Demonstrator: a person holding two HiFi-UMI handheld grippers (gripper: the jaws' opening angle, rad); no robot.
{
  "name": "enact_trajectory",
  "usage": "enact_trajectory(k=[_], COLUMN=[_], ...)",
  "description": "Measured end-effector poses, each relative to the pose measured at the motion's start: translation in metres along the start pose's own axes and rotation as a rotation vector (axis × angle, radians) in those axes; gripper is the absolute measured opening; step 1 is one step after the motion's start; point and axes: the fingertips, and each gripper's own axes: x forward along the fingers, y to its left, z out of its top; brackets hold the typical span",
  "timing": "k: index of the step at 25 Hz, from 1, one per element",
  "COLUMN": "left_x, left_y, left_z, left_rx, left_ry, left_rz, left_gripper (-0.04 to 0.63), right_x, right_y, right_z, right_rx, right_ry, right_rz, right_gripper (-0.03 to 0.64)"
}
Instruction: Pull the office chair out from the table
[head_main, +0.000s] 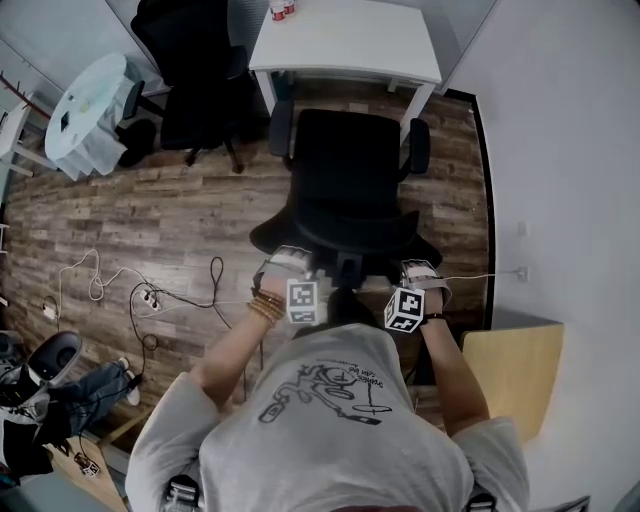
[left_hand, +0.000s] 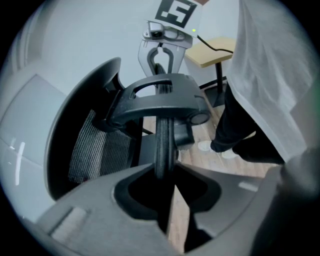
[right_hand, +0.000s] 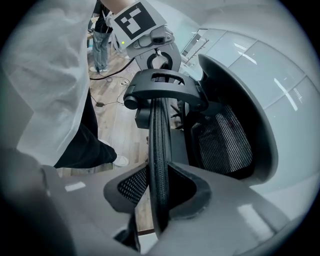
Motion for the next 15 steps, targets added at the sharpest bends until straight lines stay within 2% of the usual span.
enact_trajectory(k=[15], left_x=[-0.026], left_y=[-0.05], left_z=[0.025], left_rx=[-0.004], left_ry=[-0.007], left_rz=[-0.006], left_gripper=[0.107], right_x=[-0.029], right_y=[0.054], right_z=[-0.008], right_rx=[0.016], right_ry=[0.025], right_rz=[-0.016], right_gripper=[0.116])
